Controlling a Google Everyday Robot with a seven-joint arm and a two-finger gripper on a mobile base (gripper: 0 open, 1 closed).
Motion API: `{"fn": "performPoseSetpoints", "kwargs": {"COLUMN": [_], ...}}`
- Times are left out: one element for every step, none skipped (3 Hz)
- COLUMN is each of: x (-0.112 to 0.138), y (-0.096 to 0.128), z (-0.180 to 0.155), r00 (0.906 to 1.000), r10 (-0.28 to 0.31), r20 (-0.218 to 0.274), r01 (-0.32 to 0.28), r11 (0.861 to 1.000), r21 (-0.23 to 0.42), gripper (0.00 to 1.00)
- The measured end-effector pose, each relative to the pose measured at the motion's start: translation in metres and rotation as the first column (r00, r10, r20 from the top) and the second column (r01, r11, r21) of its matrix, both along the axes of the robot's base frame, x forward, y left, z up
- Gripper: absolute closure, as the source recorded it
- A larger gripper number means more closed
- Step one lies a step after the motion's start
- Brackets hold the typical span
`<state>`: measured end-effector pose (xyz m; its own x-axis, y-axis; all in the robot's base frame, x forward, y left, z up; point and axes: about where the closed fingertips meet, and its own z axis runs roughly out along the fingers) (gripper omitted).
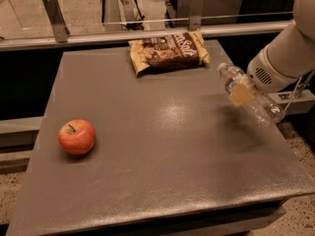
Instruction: Move water bottle near brown chip bag
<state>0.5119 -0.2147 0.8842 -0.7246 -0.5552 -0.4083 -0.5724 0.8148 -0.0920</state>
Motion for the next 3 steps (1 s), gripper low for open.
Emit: {"fn": "performPoseSetpoints", "kwargs": {"x": [0.004,0.004,0.022], "y": [0.006,0.006,0.020], "z": [0.011,0.011,0.012], "r00": [0.9934,0.9934,0.9857], "r10": [0.108,0.108,0.154], "r20": [0.038,0.038,0.069], "r01": [-0.107,-0.108,-0.154], "r11": [0.994,0.994,0.988], "r21": [-0.014,-0.014,-0.007], "gripper": [1.00,1.00,1.00]}}
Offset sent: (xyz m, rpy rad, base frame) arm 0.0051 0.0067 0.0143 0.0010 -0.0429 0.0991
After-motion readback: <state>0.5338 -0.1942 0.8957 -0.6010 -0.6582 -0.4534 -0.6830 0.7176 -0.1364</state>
